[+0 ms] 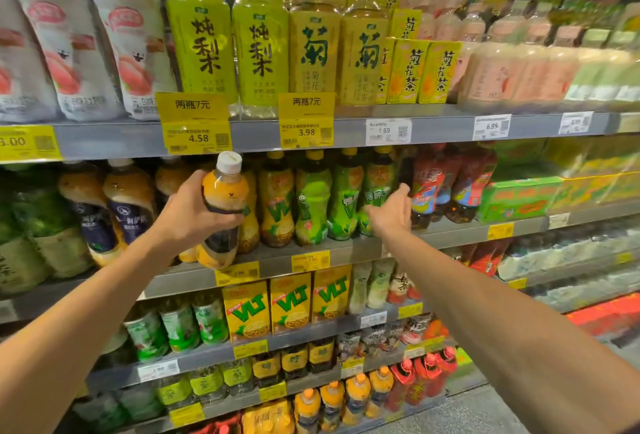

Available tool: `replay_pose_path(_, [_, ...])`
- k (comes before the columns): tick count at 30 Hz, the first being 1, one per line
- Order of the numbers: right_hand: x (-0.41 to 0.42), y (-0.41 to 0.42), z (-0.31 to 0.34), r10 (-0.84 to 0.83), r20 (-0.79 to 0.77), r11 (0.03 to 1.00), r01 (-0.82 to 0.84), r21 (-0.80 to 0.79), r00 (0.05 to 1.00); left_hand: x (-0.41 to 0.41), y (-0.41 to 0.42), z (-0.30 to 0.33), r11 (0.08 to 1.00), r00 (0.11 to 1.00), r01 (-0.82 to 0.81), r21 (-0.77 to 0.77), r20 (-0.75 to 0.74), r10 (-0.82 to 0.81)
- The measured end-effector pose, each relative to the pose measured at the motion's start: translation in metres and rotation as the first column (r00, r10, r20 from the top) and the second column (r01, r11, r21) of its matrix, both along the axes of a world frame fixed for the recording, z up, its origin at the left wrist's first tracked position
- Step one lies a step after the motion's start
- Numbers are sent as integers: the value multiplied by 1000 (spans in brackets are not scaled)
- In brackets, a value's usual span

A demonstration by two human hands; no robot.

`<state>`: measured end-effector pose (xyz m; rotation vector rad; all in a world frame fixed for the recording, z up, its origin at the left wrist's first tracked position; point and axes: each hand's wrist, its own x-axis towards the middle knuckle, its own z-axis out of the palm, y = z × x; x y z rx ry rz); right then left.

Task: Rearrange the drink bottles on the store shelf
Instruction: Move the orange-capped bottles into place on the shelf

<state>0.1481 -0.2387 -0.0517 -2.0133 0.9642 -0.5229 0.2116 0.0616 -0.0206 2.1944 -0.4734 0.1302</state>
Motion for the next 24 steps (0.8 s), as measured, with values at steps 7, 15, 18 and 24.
replay_pose_path(7, [18, -13, -4, 4, -82, 999, -7, -38, 997, -7, -14, -1, 999, 999, -36, -21, 16, 36])
replay_pose_path(15, [14, -40, -3, -55, -29, 996, 53, -75, 998, -15, -16, 3, 998, 999, -42, -51, -13, 41])
replay_pose_path(18, [3, -32, -5, -35, 18, 999, 35, -8, 999, -15, -14, 2, 998, 999, -48, -50, -10, 47])
replay_pose_path(24, [5, 22, -19, 232, 61, 971, -227, -79, 971, -15, -11, 2, 996, 998, -70, -47, -5, 70])
